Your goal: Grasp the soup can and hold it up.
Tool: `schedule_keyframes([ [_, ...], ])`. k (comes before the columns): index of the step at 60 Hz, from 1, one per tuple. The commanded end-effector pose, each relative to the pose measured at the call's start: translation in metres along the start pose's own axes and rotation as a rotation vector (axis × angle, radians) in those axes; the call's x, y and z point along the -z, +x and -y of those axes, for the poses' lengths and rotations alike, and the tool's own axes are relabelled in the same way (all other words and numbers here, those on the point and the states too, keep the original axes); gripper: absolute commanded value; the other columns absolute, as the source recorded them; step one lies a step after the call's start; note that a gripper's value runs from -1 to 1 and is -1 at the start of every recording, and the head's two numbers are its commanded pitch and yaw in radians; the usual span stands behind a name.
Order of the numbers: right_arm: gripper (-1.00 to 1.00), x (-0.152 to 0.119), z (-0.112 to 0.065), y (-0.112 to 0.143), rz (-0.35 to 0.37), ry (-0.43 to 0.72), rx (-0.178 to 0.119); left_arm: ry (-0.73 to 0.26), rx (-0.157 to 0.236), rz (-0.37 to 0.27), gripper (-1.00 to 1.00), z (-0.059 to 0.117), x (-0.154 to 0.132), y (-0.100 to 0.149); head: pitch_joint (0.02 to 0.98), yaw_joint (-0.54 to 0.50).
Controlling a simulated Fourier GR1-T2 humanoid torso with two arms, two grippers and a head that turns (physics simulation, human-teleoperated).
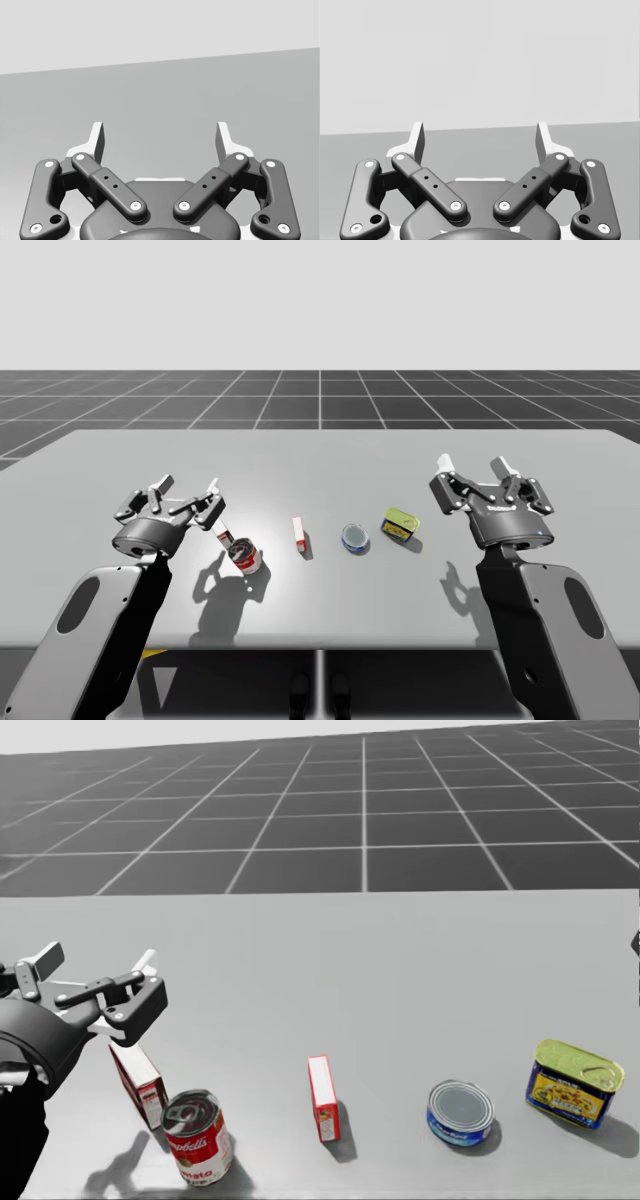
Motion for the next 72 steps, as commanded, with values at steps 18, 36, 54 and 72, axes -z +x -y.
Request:
schedule_keyframes([
  [18, -1.00, 0.000, -0.002, -0.002, -0.021, 0.008, -0.007, 0.009, 0.005, -0.003, -1.00, -0.002, 0.001, 0.000, 0.806, 0.27],
  [36, -1.00, 0.000, -0.002, -0.004, -0.032, -0.006, -0.027, -0.039, -0.069, -0.017, -1.00, 0.000, -0.002, 0.007, 0.845, 0.30],
  [54, -1.00, 0.000, -0.001, -0.006, -0.035, -0.023, -0.035, -0.182, -0.049, -0.017, -1.00, 0.010, -0.045, 0.037, 0.845, 0.31],
  [72, -1.00, 0.002, 0.000, -0.007, -0.010, -0.060, -0.039, -0.311, -0.011, -0.019, -1.00, 0.003, -0.099, 0.030, 0.845, 0.32],
])
